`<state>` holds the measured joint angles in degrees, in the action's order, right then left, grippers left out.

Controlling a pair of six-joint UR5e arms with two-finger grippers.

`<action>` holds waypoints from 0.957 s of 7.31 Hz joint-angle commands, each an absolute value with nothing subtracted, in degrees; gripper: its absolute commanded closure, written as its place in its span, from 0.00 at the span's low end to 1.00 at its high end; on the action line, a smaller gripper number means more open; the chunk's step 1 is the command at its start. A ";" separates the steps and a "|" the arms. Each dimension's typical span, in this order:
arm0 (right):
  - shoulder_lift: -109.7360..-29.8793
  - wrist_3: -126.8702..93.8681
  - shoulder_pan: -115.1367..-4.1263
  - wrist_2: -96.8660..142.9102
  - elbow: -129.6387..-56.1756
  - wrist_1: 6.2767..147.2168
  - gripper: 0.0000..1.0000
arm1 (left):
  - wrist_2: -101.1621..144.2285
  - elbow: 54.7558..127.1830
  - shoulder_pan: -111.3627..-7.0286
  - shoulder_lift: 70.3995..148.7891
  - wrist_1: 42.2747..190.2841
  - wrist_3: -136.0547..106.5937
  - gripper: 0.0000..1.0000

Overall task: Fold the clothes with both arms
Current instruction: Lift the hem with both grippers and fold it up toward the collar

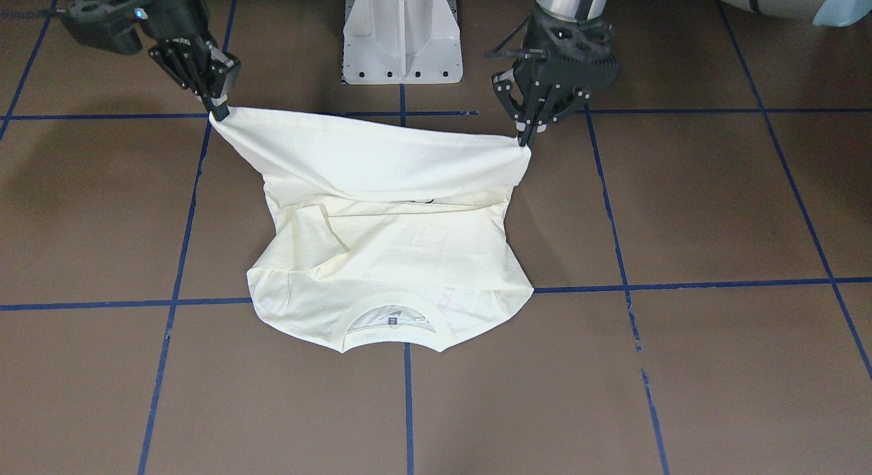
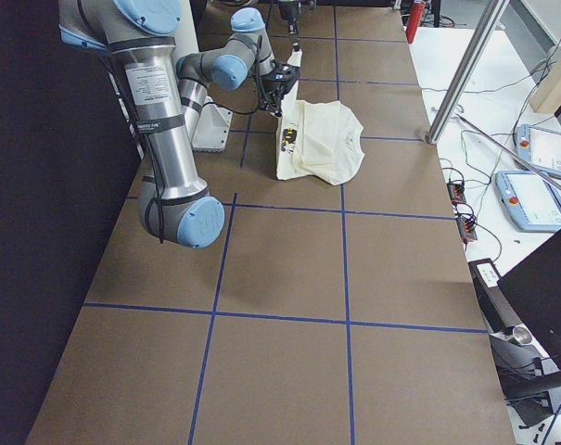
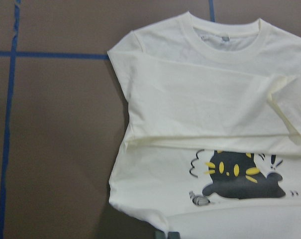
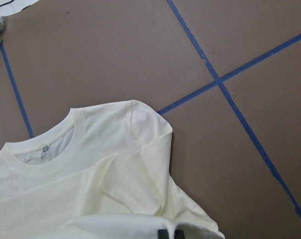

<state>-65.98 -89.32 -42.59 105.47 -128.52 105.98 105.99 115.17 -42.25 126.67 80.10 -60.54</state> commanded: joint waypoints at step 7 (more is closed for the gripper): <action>-58.18 -85.87 -45.26 101.78 -85.90 75.08 1.00 | 104.85 84.55 -43.52 129.46 107.31 -57.66 1.00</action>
<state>-58.51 -86.12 -45.33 102.45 -91.19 79.62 105.09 85.82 -44.62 129.49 106.02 -57.56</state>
